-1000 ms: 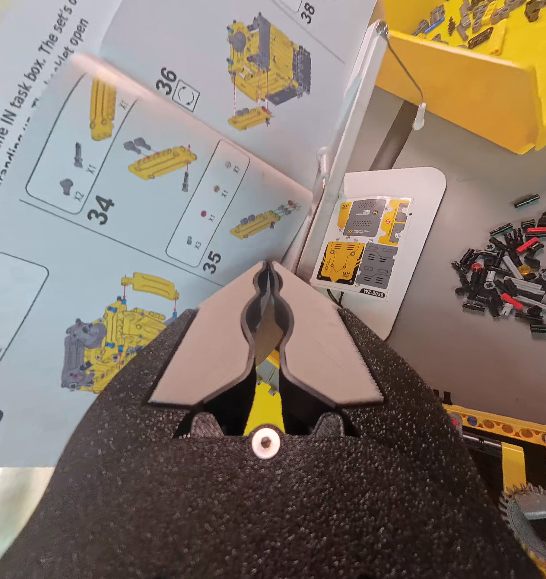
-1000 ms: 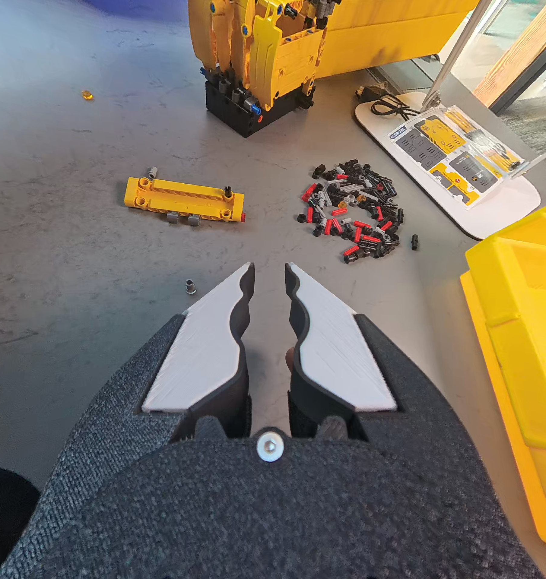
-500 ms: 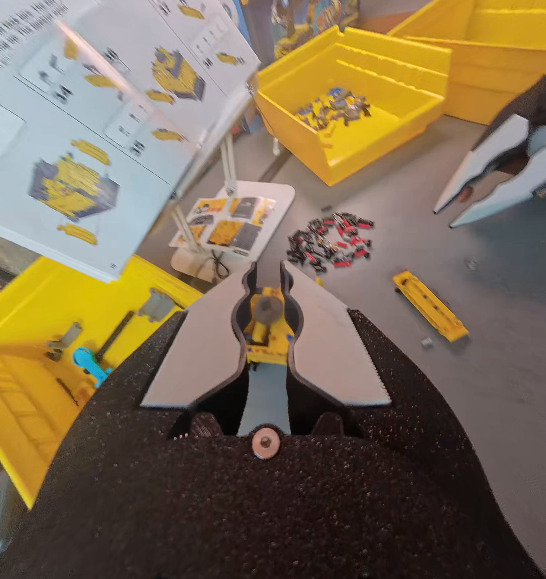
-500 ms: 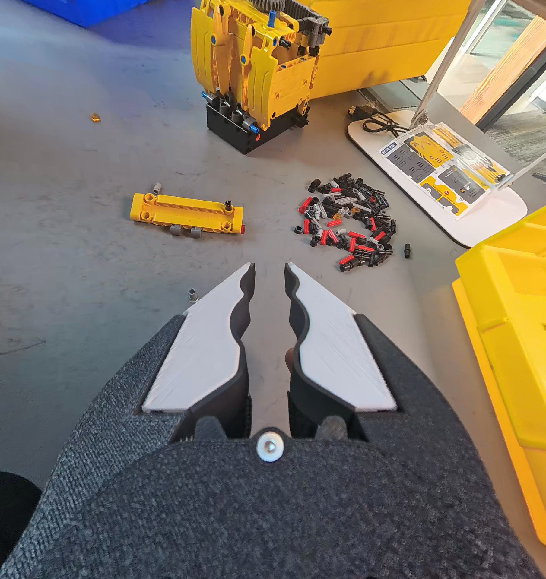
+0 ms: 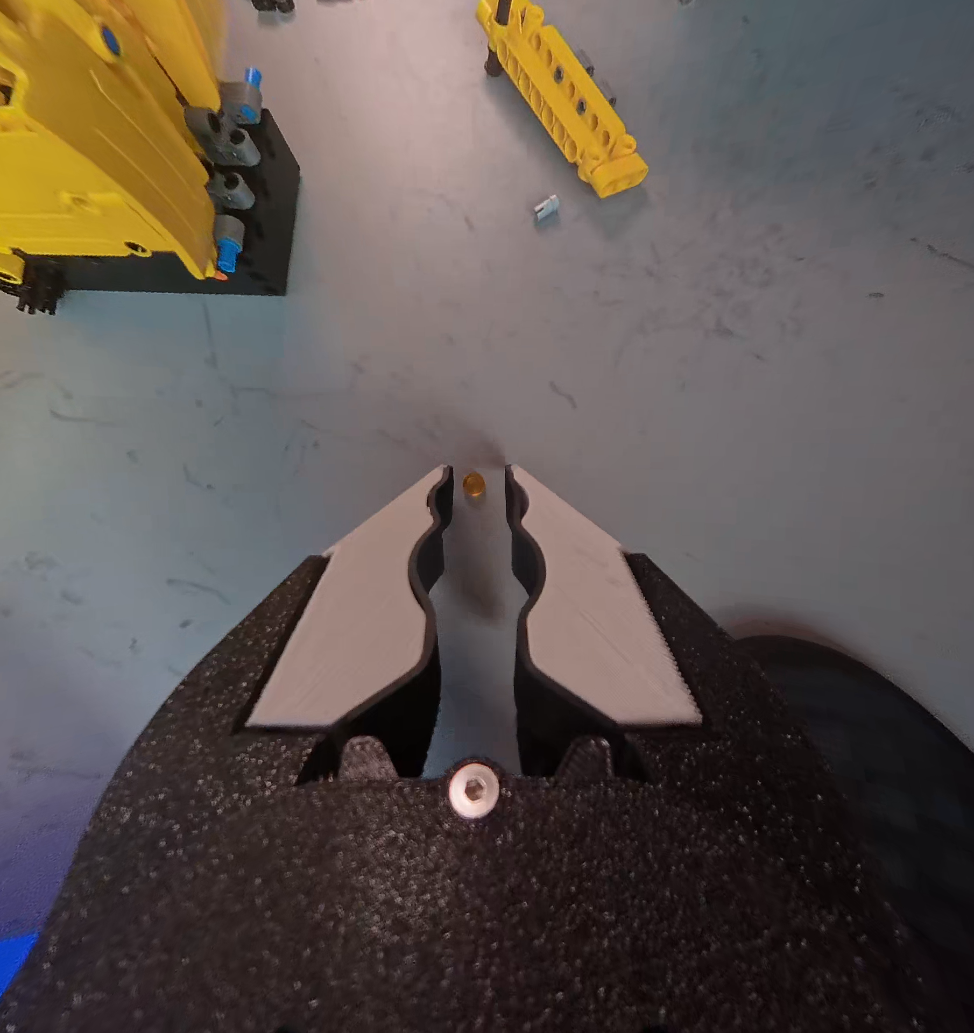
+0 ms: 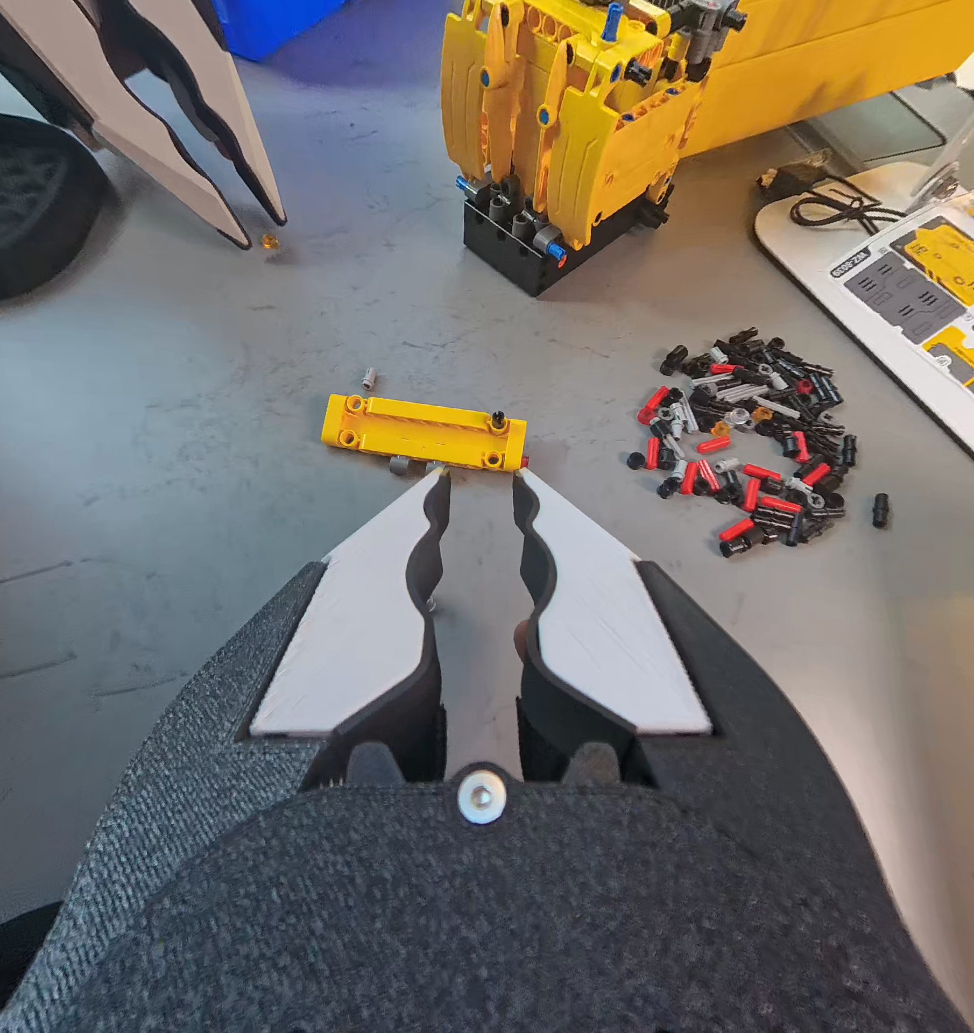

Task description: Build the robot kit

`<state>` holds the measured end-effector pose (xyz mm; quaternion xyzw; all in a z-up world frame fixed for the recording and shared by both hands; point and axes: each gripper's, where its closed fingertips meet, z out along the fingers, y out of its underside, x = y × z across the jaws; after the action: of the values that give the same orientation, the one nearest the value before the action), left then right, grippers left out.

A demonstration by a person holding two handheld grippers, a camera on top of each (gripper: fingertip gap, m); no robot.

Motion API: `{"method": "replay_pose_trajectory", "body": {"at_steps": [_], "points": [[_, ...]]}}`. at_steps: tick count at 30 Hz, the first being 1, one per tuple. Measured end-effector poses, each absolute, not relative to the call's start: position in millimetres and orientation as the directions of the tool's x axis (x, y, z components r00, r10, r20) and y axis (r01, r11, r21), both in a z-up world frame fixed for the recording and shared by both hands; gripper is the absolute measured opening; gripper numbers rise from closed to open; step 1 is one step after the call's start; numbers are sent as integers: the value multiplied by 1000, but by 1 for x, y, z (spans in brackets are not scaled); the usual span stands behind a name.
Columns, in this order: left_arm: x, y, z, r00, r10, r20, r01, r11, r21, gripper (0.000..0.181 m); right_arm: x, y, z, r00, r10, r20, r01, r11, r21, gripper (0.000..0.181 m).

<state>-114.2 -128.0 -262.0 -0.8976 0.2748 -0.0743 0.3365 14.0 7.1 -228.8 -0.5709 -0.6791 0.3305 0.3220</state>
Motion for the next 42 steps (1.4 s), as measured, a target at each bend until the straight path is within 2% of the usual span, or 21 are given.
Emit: {"method": "replay_pose_trajectory", "body": {"at_steps": [5,10,15,20,23,26,29,32,37,42], "points": [[-113,-130,-268,833,-553,-27,-435,-623,-650,7,6,9,-227,-134,991,11,583,88,-808,25],[-90,-128,-267,809,-587,35,-411,-606,-681,6,-7,-21,-209,-247,967,56,526,182,-831,25],[-31,-113,-262,702,-711,-18,-516,-492,-701,6,-19,-57,-221,-377,923,76,545,288,-787,22],[-1,-104,-267,635,-772,-21,-565,-446,-694,7,-25,-60,-237,-401,913,73,597,321,-735,21],[-1,-103,-267,635,-773,-11,-556,-447,-701,9,-25,-60,-248,-411,908,81,635,349,-689,21],[-2,-106,-264,639,-769,32,-515,-458,-724,23,-20,-57,-258,-423,902,87,669,376,-642,21],[-8,-105,-251,650,-754,91,-434,-467,-771,21,-16,-55,-257,-421,905,60,678,358,-642,20],[-29,-89,-243,704,-707,71,-395,-473,-787,17,-12,-51,-254,-424,903,71,668,364,-649,20],[-47,-61,-258,717,-695,-53,-505,-466,-727,17,-10,-49,-238,-420,905,68,620,340,-707,20],[-41,-54,-266,674,-739,11,-517,-483,-706,14,-5,-46,-232,-406,910,87,585,332,-740,20]]}}
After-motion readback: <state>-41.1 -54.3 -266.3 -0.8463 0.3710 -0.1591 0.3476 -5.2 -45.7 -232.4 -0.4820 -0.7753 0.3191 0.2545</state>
